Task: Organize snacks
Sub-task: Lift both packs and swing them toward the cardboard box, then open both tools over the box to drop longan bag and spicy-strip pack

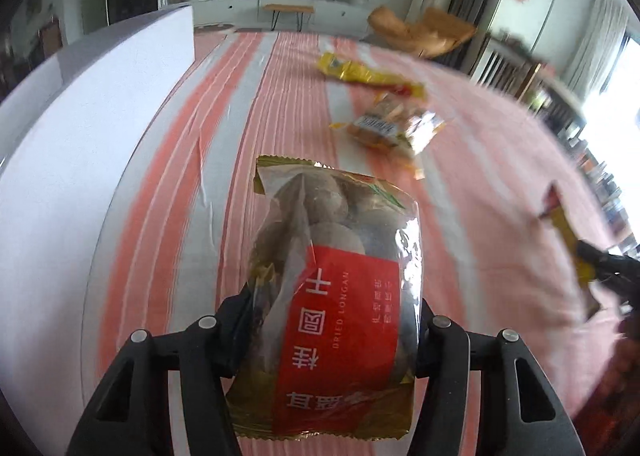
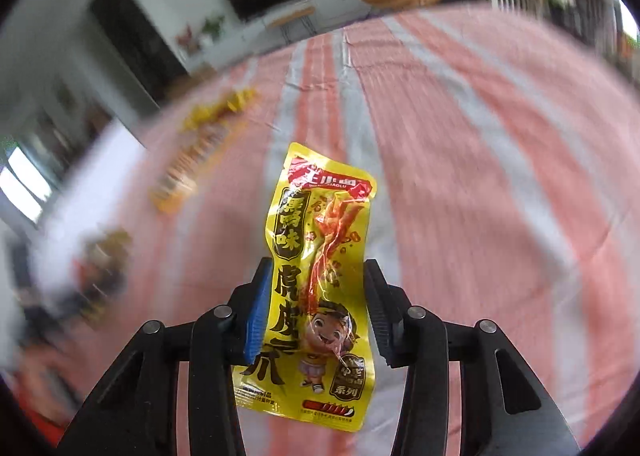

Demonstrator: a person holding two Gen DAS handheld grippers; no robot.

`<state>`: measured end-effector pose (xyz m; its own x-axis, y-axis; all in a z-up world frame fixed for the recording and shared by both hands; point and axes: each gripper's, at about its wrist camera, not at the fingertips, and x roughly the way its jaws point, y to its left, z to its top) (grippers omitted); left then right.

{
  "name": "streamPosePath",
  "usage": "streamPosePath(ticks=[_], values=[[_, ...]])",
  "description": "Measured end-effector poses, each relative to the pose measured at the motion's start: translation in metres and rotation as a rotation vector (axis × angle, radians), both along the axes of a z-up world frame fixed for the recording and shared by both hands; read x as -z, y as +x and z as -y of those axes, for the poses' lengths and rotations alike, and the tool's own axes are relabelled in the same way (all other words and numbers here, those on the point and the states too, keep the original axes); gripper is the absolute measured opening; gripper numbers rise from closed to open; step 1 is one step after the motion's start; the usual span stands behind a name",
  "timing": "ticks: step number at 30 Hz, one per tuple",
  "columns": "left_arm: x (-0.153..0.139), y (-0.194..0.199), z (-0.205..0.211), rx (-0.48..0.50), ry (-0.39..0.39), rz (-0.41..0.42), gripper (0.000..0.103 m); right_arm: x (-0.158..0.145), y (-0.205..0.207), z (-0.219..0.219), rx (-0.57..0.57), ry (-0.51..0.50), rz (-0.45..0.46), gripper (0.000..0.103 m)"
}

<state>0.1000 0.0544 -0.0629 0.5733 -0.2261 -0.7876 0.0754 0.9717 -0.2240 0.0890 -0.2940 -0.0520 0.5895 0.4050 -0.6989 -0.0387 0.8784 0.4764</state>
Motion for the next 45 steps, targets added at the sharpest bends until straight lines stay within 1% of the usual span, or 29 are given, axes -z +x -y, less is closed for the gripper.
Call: streamPosePath(ticks=[1,2,5,8,9,11,14,15,18,19,20,22,23,24,25,26,27,28,30,31,32,34,37,39,41,42,43,44,45], values=[[-0.005,-0.004,-0.002,0.003,-0.020,0.006,0.058,0.000,-0.004,0.006,0.003,0.096,-0.005,0.046],[-0.013,-0.010,-0.007,0.010,-0.048,0.016,0.058,-0.002,-0.007,0.007,0.004,0.147,-0.005,0.046],[-0.035,-0.019,-0.026,-0.003,-0.112,0.031,0.058,-0.018,-0.008,-0.008,-0.036,0.200,0.018,0.046],[-0.062,-0.031,-0.060,-0.057,-0.181,0.067,0.058,-0.040,-0.001,-0.038,-0.103,0.342,0.031,0.046],[-0.071,-0.034,-0.072,-0.077,-0.188,0.083,0.058,-0.048,0.002,-0.051,-0.132,0.364,0.036,0.046],[-0.089,-0.040,-0.103,-0.128,-0.165,0.115,0.058,-0.065,0.010,-0.084,-0.207,0.407,0.040,0.046],[-0.106,-0.048,-0.159,-0.242,-0.062,0.148,0.058,-0.102,0.026,-0.166,-0.378,0.474,0.046,0.046],[-0.109,-0.050,-0.184,-0.300,-0.012,0.141,0.058,-0.110,0.029,-0.188,-0.419,0.477,0.050,0.046],[-0.105,-0.057,-0.238,-0.411,0.064,0.113,0.060,-0.140,0.034,-0.284,-0.571,0.474,0.073,0.047],[-0.100,-0.058,-0.256,-0.454,0.100,0.090,0.063,-0.144,0.033,-0.308,-0.603,0.467,0.080,0.048],[-0.095,-0.058,-0.270,-0.489,0.126,0.066,0.067,-0.149,0.034,-0.342,-0.645,0.466,0.084,0.051],[-0.084,-0.064,-0.299,-0.572,0.159,0.012,0.085,-0.147,0.036,-0.390,-0.697,0.466,0.071,0.061],[-0.083,-0.068,-0.306,-0.602,0.162,0.006,0.085,-0.143,0.036,-0.409,-0.709,0.435,0.065,0.069],[-0.083,-0.079,-0.314,-0.641,0.155,0.019,0.086,-0.140,0.034,-0.418,-0.705,0.404,0.069,0.082],[-0.085,-0.089,-0.316,-0.660,0.142,0.040,0.086,-0.135,0.031,-0.421,-0.694,0.384,0.082,0.088],[-0.087,-0.099,-0.317,-0.678,0.129,0.062,0.088,-0.128,0.028,-0.414,-0.679,0.372,0.102,0.089],[-0.090,-0.111,-0.315,-0.697,0.120,0.097,0.093,-0.122,0.026,-0.406,-0.669,0.355,0.117,0.091],[-0.092,-0.117,-0.312,-0.701,0.119,0.120,0.099,-0.112,0.023,-0.391,-0.652,0.299,0.146,0.093],[-0.097,-0.126,-0.295,-0.679,0.110,0.165,0.100,-0.089,0.017,-0.357,-0.603,0.136,0.211,0.093],[-0.100,-0.129,-0.291,-0.658,0.099,0.175,0.100,-0.073,0.014,-0.332,-0.563,0.016,0.246,0.093],[-0.104,-0.128,-0.276,-0.619,0.077,0.187,0.100,-0.059,0.012,-0.311,-0.531,-0.065,0.256,0.093],[-0.115,-0.122,-0.247,-0.530,0.031,0.218,0.100,-0.025,0.015,-0.249,-0.431,-0.225,0.233,0.093],[-0.128,-0.100,-0.185,-0.355,-0.026,0.259,0.101,0.001,0.021,-0.163,-0.290,-0.364,0.186,0.093],[-0.128,-0.084,-0.139,-0.235,-0.054,0.263,0.103,0.005,0.022,-0.117,-0.206,-0.435,0.163,0.093],[-0.116,-0.068,-0.089,-0.112,-0.067,0.254,0.103,0.011,0.026,-0.086,-0.149,-0.495,0.128,0.093],[-0.100,-0.055,-0.059,-0.038,-0.056,0.231,0.103,0.017,0.027,-0.071,-0.123,-0.519,0.101,0.093],[-0.090,-0.047,-0.041,0.005,-0.045,0.212,0.103,0.023,0.028,-0.058,-0.098,-0.533,0.076,0.093],[-0.075,-0.038,-0.021,0.052,-0.027,0.181,0.103,0.025,0.034,-0.052,-0.076,-0.528,0.054,0.093],[-0.052,-0.024,0.003,0.105,0.007,0.127,0.103,0.021,0.038,-0.045,-0.055,-0.469,0.052,0.093]])
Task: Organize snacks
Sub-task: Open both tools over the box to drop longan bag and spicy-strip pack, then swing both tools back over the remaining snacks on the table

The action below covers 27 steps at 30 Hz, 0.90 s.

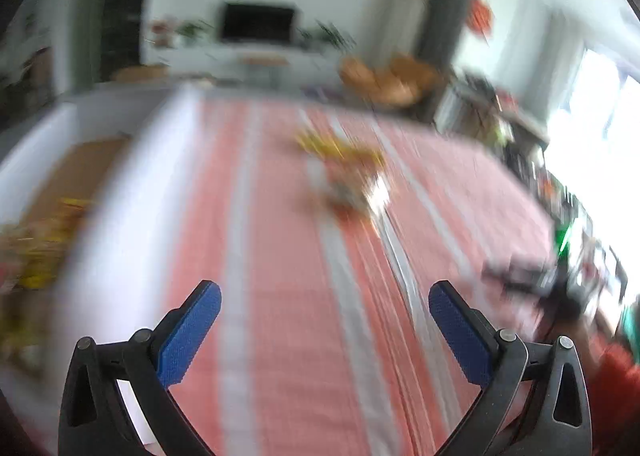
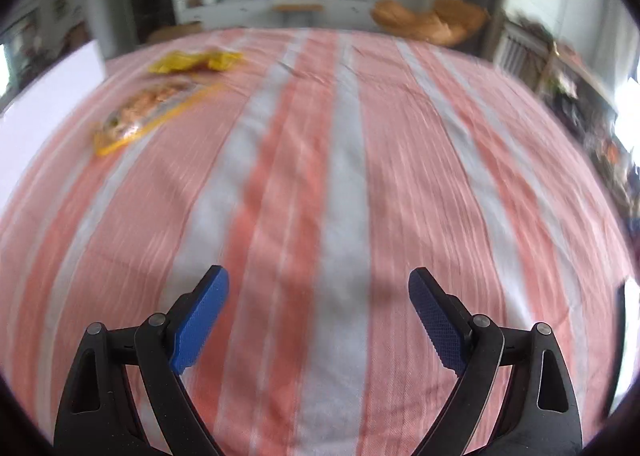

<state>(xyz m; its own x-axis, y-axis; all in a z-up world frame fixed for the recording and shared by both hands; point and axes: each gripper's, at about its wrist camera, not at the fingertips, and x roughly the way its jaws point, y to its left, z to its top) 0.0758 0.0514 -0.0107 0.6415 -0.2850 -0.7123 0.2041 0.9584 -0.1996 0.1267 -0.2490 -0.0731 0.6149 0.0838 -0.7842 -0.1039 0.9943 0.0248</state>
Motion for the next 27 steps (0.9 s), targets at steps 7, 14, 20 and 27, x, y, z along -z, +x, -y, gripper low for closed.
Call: streamPosePath(ticks=[7,14,20,27], values=[[0.065,0.050,0.084,0.130,0.221,-0.139,0.103,-0.002,-0.013,0.001,0.021,-0.025,-0.013,0.096],[0.068,0.063,0.099,0.156,0.222,-0.083,0.103,0.001,-0.012,-0.001,0.008,-0.017,-0.016,0.097],[0.072,0.064,0.096,0.155,0.220,-0.084,0.103,0.003,-0.008,-0.003,-0.003,-0.016,-0.021,0.099],[0.070,0.064,0.097,0.155,0.220,-0.084,0.103,0.002,-0.008,-0.004,-0.003,-0.017,-0.022,0.099]])
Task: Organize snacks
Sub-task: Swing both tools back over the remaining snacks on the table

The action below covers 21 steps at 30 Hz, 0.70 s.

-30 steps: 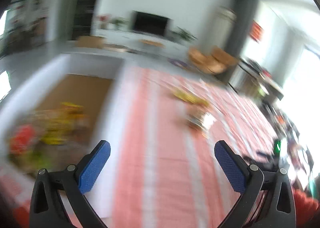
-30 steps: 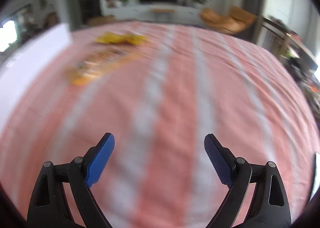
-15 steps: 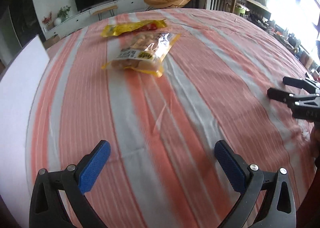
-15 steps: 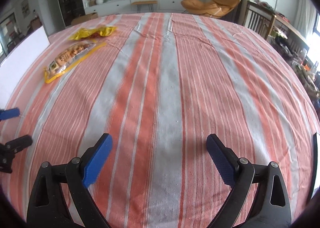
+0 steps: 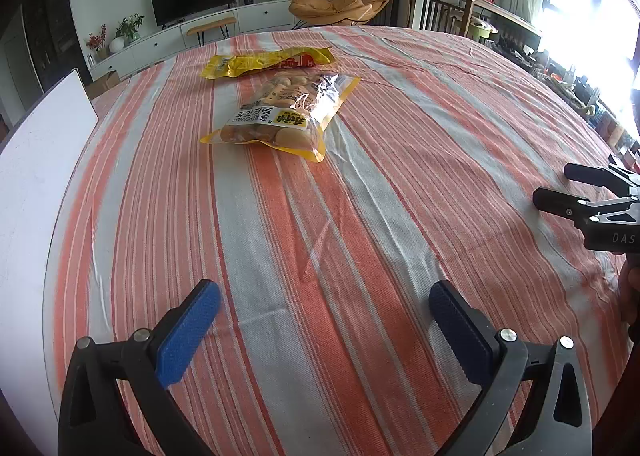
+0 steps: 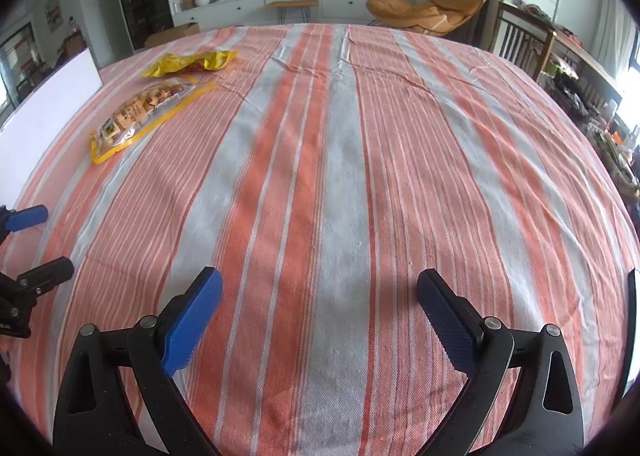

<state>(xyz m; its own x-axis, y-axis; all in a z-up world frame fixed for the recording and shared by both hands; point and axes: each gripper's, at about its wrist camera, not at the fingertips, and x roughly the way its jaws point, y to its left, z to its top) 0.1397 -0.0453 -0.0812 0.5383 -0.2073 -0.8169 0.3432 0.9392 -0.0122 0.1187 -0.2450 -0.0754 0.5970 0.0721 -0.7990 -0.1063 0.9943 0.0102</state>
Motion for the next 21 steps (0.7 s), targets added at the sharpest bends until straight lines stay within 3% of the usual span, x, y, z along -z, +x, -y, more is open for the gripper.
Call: streamPosePath(ticks=[19,21], values=[[-0.0012,0.0004,0.0000,0.002,0.001,-0.001,0.103,0.0000,-0.0008,-0.0008,0.001,0.000,-0.001,0.101],[0.0006,0.0076,-0.0021,0.040,0.014,-0.051,0.103,-0.0002,-0.0011,-0.0009,0.001,0.000,0.000,0.101]])
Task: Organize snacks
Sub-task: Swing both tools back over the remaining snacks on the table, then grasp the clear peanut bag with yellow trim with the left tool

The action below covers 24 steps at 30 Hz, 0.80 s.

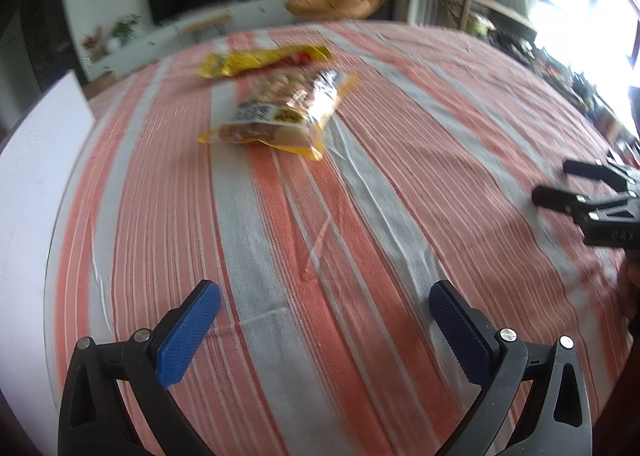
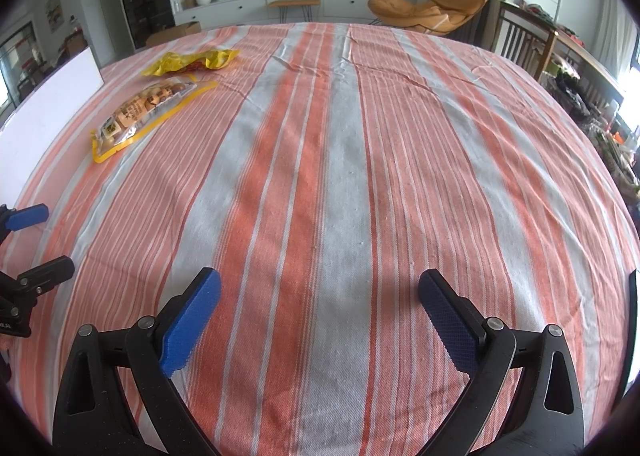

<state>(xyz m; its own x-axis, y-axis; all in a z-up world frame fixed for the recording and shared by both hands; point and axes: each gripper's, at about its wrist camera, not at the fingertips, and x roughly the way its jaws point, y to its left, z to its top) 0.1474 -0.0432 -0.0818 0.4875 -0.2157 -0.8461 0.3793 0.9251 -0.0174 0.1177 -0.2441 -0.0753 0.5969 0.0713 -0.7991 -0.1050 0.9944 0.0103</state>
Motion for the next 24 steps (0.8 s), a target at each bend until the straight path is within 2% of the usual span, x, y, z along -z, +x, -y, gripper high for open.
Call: streamPosePath(ticks=[1,5,7,9,12,13,15,17,18,19,21,24], values=[[-0.002,0.009,-0.004,0.010,-0.006,-0.035,0.103,0.000,0.000,0.000,0.000,0.001,0.000,0.101],[-0.035,0.048,-0.027,-0.014,-0.096,-0.043,0.103,0.000,0.000,-0.001,-0.005,0.003,0.001,0.101],[-0.043,0.075,-0.027,-0.015,-0.105,-0.086,0.103,0.001,0.000,-0.002,-0.006,0.000,0.000,0.101],[-0.042,0.103,-0.016,0.024,-0.048,-0.131,0.103,0.001,0.001,-0.004,-0.010,-0.003,0.000,0.101],[-0.037,0.133,0.007,0.061,0.086,-0.095,0.103,0.001,0.000,-0.004,-0.014,0.001,0.000,0.101],[-0.034,0.141,0.013,0.060,0.095,-0.093,0.103,0.001,0.000,-0.004,-0.014,0.003,0.000,0.101],[-0.023,0.159,0.027,0.071,0.078,-0.147,0.103,0.001,-0.001,-0.004,-0.015,0.004,0.000,0.101],[-0.014,0.171,0.037,0.085,0.103,-0.166,0.103,0.001,0.000,-0.004,-0.015,0.004,0.000,0.101],[-0.007,0.174,0.044,0.093,0.141,-0.151,0.098,0.001,0.000,-0.004,-0.015,0.004,0.000,0.101],[-0.005,0.176,0.046,0.095,0.148,-0.138,0.088,0.001,-0.001,-0.004,-0.016,0.004,0.000,0.101],[-0.009,0.177,0.038,0.041,0.071,-0.121,0.063,0.000,-0.001,-0.004,-0.016,0.005,0.000,0.101],[-0.011,0.164,0.009,-0.112,0.020,-0.099,0.061,0.000,-0.002,-0.004,-0.019,0.008,0.000,0.101]])
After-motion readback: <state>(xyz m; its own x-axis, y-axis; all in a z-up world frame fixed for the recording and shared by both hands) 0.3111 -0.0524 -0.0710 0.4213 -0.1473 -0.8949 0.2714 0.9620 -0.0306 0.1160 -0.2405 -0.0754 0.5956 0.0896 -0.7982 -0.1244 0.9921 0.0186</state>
